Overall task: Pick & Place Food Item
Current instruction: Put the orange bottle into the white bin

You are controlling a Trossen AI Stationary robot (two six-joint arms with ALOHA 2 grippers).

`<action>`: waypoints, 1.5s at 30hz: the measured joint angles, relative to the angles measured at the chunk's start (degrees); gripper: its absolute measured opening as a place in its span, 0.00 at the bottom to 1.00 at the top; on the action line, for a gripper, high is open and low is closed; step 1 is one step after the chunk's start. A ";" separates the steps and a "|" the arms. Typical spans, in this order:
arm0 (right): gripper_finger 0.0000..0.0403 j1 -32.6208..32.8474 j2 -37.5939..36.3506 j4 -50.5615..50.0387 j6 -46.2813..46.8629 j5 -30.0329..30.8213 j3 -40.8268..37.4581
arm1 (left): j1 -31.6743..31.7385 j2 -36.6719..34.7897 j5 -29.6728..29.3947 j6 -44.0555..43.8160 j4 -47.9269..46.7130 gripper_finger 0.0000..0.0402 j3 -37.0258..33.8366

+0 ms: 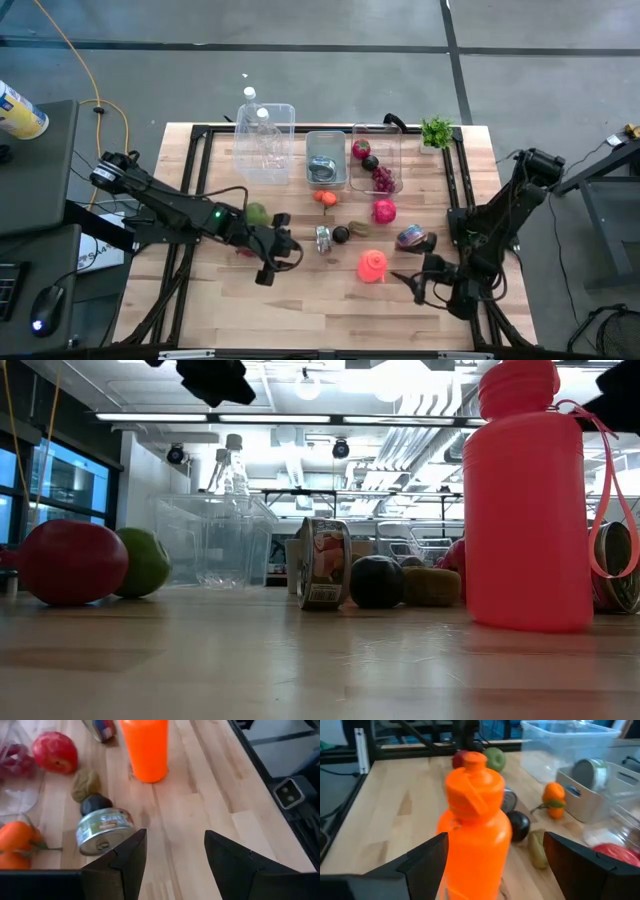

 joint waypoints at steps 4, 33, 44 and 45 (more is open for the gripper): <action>0.78 -1.42 -0.02 6.49 -6.91 -1.91 0.00 | 0.48 0.00 -0.02 -0.24 -0.15 0.47 0.00; 0.78 -19.60 4.10 23.87 -23.70 -25.14 0.07 | 0.44 0.00 0.07 -0.35 -0.22 0.47 0.00; 0.65 -22.86 7.82 32.53 -30.26 -33.21 0.15 | 0.44 0.00 -0.01 -0.37 -0.22 0.47 0.00; 0.62 -22.92 7.82 32.55 -30.44 -33.23 0.15 | 0.44 0.00 0.00 -0.37 -0.22 0.47 0.00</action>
